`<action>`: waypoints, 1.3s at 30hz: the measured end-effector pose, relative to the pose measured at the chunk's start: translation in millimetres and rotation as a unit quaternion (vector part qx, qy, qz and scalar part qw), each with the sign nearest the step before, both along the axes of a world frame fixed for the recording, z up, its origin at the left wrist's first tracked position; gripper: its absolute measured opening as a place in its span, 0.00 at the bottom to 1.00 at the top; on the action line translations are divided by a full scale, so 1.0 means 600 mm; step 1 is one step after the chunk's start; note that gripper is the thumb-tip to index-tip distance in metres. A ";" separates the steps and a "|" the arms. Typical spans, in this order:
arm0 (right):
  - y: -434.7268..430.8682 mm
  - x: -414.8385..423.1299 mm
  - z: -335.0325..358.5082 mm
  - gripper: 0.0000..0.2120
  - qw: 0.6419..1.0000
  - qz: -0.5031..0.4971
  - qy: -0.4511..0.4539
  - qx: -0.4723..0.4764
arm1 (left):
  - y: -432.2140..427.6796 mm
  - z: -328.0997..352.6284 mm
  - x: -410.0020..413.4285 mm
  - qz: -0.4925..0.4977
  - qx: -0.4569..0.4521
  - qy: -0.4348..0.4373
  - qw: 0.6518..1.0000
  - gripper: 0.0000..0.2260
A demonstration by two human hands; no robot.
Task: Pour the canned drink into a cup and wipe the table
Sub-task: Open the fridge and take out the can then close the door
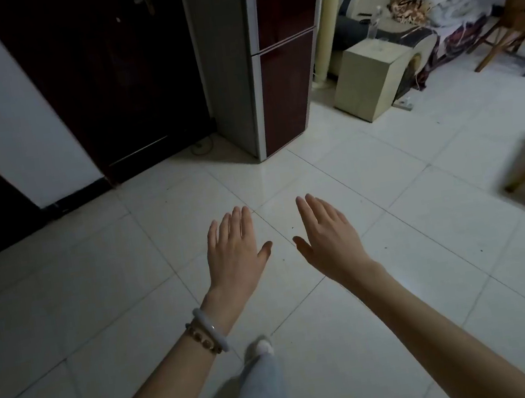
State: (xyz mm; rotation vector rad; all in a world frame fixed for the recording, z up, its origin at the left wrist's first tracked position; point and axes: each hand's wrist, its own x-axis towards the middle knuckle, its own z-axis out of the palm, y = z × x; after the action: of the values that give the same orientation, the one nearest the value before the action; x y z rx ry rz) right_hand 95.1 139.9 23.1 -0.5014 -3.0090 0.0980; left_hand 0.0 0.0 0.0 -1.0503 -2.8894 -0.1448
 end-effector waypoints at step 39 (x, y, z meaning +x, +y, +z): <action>0.675 -0.853 0.016 0.33 0.999 -0.016 0.030 -0.013 | 0.678 0.001 -0.863 -0.020 0.003 0.059 0.998 0.34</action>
State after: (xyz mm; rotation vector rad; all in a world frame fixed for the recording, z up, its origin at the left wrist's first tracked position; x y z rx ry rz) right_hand -416.6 545.0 32.4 -0.5391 -2.9430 0.1462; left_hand -517.8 406.8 0.8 -1.0776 -2.7637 -0.0893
